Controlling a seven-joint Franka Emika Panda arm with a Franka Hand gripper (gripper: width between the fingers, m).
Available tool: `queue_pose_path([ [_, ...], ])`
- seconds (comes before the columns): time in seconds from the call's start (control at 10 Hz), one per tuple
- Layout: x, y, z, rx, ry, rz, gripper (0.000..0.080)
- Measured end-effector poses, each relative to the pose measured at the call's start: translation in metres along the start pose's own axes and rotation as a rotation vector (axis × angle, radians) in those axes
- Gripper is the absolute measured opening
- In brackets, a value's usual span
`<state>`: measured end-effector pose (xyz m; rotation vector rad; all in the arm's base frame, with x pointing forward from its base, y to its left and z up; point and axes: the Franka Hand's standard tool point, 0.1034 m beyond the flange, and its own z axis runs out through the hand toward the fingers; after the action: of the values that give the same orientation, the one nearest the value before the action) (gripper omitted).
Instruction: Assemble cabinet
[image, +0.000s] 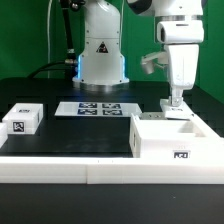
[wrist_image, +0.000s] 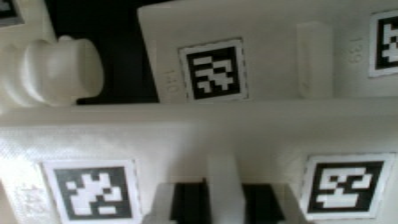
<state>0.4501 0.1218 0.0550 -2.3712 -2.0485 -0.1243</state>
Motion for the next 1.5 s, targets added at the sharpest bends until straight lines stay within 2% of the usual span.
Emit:
queue_pose_path([
  [0.4, -0.001, 0.001, 0.0, -0.002, 0.0, 0.003, 0.007],
  [0.8, 0.002, 0.012, -0.004, 0.0, -0.005, 0.004, 0.007],
  [1.4, 0.0, 0.011, 0.001, 0.013, -0.008, -0.003, 0.007],
  [1.5, 0.0, 0.018, 0.005, 0.011, -0.002, -0.026, 0.007],
])
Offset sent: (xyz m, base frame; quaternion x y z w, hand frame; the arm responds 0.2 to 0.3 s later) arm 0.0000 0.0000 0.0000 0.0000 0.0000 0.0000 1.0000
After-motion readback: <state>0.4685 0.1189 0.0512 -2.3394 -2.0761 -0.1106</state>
